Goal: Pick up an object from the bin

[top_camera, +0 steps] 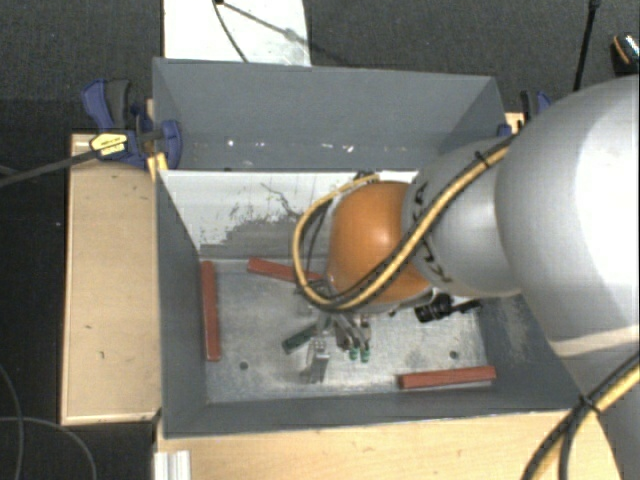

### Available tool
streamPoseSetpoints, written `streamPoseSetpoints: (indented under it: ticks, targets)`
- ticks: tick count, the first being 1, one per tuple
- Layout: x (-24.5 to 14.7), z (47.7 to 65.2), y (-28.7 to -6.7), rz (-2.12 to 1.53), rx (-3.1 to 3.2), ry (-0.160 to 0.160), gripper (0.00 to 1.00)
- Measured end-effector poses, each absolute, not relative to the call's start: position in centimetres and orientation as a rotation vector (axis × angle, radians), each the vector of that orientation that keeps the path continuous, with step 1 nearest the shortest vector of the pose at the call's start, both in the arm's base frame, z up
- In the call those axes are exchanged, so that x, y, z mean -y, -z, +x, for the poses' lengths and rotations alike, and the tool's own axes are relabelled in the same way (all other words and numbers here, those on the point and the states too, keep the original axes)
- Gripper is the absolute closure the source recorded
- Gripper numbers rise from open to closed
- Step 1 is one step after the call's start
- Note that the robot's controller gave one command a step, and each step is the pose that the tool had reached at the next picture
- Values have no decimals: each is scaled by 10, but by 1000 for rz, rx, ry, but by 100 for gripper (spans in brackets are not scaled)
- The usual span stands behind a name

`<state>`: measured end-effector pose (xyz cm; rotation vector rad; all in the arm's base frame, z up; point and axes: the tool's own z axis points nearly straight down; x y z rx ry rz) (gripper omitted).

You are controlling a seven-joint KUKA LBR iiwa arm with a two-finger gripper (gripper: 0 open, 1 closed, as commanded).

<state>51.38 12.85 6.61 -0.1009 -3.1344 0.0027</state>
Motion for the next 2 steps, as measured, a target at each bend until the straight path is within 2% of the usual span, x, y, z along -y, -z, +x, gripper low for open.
streamPoseSetpoints:
  ticks: [1,2]
  targets:
    - [-130,516,-70,-108,3141,3,100]
    - [-132,511,-219,-148,3147,5,100]
